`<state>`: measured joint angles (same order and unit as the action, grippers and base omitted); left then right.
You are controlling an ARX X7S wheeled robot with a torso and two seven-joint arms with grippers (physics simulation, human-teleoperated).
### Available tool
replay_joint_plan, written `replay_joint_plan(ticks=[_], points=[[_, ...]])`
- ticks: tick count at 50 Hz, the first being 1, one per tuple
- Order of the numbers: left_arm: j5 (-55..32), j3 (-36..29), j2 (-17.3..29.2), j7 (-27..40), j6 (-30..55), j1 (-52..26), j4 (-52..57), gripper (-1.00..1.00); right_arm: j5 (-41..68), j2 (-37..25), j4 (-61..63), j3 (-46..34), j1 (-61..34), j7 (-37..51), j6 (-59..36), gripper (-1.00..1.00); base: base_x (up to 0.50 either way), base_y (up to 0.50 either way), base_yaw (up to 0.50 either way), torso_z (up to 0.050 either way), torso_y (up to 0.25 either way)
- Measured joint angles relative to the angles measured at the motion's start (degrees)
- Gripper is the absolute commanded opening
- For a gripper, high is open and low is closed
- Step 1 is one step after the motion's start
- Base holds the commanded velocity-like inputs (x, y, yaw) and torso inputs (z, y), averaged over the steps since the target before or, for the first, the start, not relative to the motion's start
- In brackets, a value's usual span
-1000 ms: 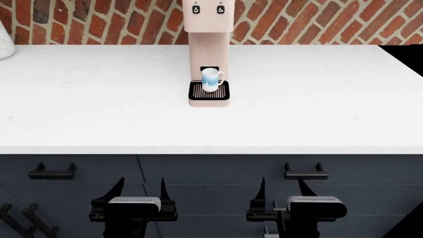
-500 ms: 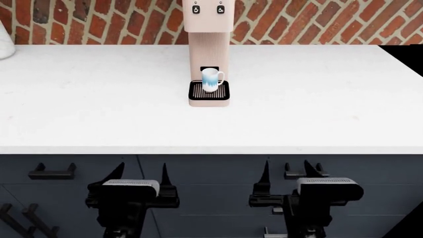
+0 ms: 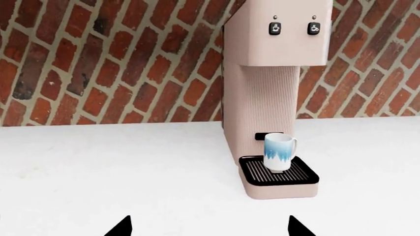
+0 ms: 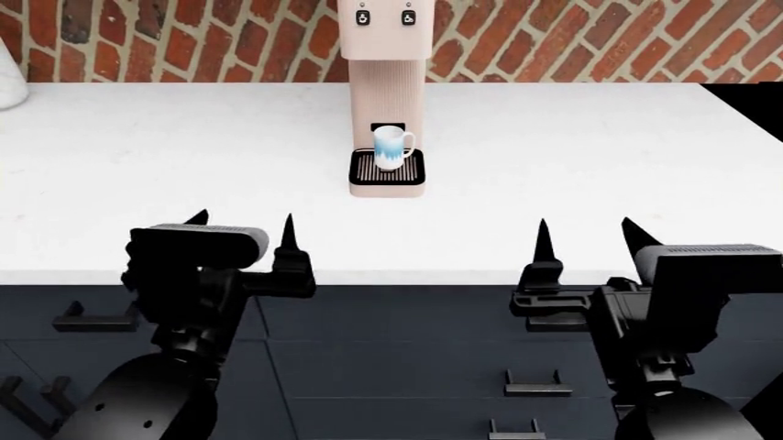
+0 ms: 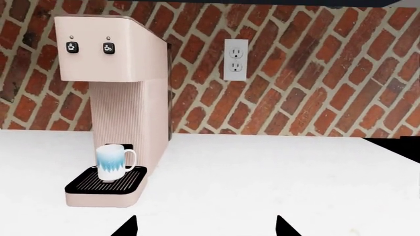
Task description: Press the button on the coffee machine to serve coffee.
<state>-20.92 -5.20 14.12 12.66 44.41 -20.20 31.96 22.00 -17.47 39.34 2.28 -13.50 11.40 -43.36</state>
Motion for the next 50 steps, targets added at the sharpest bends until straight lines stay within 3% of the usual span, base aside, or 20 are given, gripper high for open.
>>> replay_joint_plan(ticks=[10, 22, 50], points=[[-1.7, 1.4, 1.3, -0.2, 3.7, -2.7, 0.2, 1.00, 1.9, -1.7, 2.4, 2.9, -0.6, 0.2, -3.3, 1.00, 0.25, 0.00, 0.00, 0.000, 0.000], [-1.5, 1.4, 1.7, -0.2, 3.0, -2.5, -1.2, 1.00, 1.4, -3.0, 2.7, 3.6, 0.1, 0.7, -3.3, 1.00, 0.43, 0.00, 0.00, 0.000, 0.000], [-0.8, 0.9, 2.2, -0.3, -0.9, -0.4, -4.3, 1.00, -0.1, -5.1, 3.0, 3.4, 2.2, 1.4, -2.2, 1.00, 0.22, 0.12, 0.00, 0.000, 0.000]])
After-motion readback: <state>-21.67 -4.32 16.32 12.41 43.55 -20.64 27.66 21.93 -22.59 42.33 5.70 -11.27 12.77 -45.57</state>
